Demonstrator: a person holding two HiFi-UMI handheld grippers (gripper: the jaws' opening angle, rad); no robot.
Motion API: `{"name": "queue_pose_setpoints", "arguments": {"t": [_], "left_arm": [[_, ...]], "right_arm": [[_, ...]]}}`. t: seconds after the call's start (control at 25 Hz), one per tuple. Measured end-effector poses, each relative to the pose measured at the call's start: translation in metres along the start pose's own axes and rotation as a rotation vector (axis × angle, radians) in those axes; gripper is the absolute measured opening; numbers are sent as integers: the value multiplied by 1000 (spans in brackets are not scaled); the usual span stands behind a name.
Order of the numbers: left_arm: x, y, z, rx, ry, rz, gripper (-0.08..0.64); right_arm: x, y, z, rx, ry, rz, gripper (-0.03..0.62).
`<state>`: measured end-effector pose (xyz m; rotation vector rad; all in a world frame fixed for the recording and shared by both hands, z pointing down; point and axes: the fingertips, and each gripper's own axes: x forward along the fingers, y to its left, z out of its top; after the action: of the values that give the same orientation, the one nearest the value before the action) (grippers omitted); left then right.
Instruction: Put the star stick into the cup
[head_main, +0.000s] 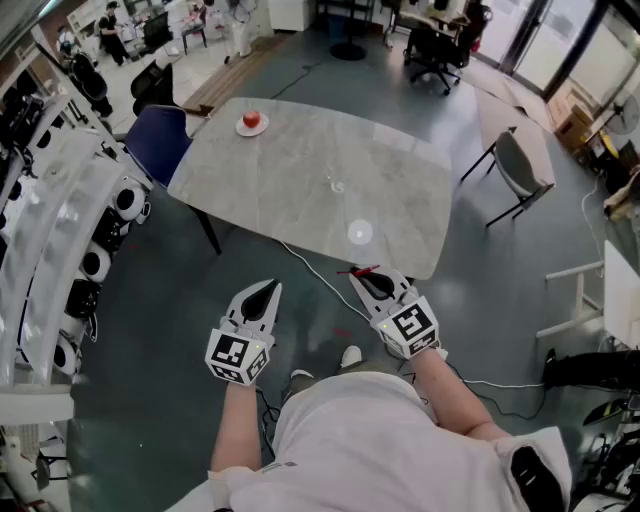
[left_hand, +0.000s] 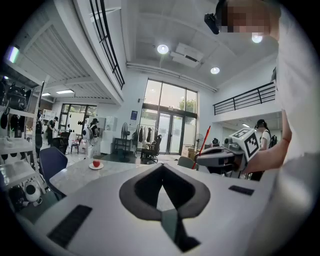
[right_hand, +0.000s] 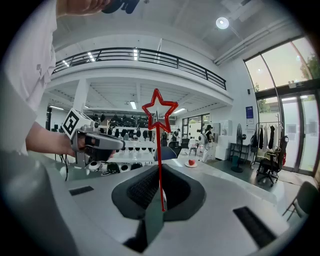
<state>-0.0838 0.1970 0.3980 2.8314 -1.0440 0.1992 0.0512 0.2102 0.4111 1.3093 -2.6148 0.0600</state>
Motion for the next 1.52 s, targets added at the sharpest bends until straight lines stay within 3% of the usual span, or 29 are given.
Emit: {"name": "queue_pose_setpoints", "arguments": {"t": [0.24,0.44,0.76,0.96,1.16,1.52], "left_arm": [[35,-22,3,48,12,8,2],[63,-31,2,112,52,32,2],[95,-31,2,134,92,50,2],[110,12,-4,116,95,21,2],[133,69,-8,110,112,-56,2],[163,191,0,212,156,-165,2]], "right_arm": [[-14,-25,-8,-37,1,30,25],[-24,-61,-16,20,-31,30,25],[-11,-92,-28,17,-8,46,25],[30,-100,-31,41,15,13,25],[83,-116,-25,63,53,-42,25],[183,-136,-13,72,124,-169,25]]}}
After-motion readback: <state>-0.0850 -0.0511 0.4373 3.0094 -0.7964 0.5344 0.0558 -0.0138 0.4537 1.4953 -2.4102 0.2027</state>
